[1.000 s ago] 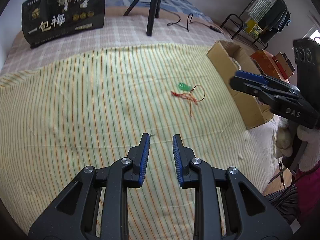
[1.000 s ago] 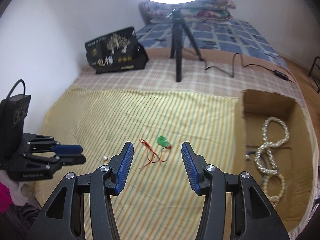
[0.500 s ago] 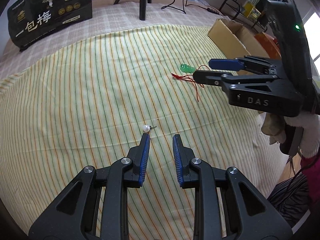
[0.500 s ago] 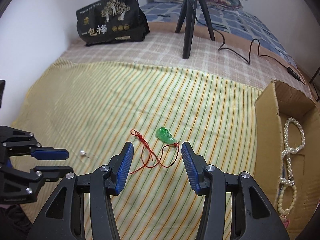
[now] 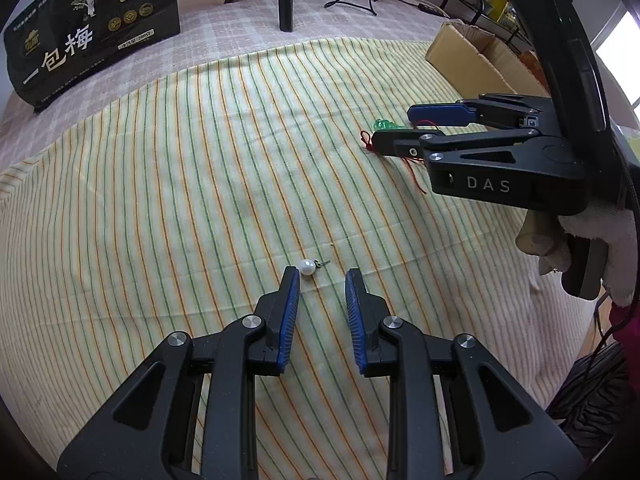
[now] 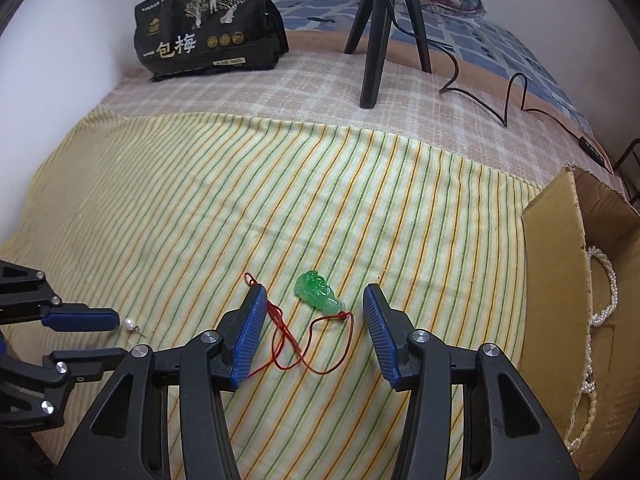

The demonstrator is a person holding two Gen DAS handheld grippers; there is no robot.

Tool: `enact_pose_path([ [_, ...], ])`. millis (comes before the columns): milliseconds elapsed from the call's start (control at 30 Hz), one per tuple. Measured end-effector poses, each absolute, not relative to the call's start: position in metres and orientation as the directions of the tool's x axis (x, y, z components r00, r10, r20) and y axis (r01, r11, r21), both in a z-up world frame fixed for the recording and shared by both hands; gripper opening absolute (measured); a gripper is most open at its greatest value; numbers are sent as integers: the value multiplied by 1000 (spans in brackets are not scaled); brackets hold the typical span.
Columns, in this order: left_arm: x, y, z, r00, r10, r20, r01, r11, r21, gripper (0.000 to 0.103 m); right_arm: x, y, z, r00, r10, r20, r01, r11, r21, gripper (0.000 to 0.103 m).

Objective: Organize jewelry
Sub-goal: 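Close the right gripper on the jade pendant while the left gripper grasps the pearl earring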

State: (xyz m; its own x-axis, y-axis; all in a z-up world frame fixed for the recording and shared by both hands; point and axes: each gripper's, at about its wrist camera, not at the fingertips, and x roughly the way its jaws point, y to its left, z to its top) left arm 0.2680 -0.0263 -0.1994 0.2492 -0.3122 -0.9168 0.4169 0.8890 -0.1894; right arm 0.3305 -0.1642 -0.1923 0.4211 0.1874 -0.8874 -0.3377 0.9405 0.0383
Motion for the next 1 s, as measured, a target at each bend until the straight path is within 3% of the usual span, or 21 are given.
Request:
enact_pose_path([
  [267, 274, -27, -208, 251, -302, -920, 421, 890, -177, 23, 332, -163, -198, 422, 189, -887, -343, 939, 37, 46],
  [400, 275, -30, -208, 257, -299, -919, 433, 886, -168, 22, 332, -164, -199, 419, 204, -885, -342, 938, 54, 26],
  [433, 274, -31, -208, 258, -299, -919, 437, 884, -165, 17, 332, -164, -199, 418, 206, -885, -343, 938, 57, 21],
  [467, 274, -32, -209, 254, -299, -920, 441, 882, -164, 10, 331, -163, -199, 415, 212, -885, -347, 936, 61, 20],
  [600, 273, -31, -207, 258, -300, -918, 440, 883, -165, 10, 330, -162, -199, 417, 215, -883, -355, 933, 60, 10],
  [1000, 267, -20, -188, 299, -319, -899, 416, 892, -177, 10, 321, -169, -184, 436, 246, -866, -353, 932, 87, 2],
])
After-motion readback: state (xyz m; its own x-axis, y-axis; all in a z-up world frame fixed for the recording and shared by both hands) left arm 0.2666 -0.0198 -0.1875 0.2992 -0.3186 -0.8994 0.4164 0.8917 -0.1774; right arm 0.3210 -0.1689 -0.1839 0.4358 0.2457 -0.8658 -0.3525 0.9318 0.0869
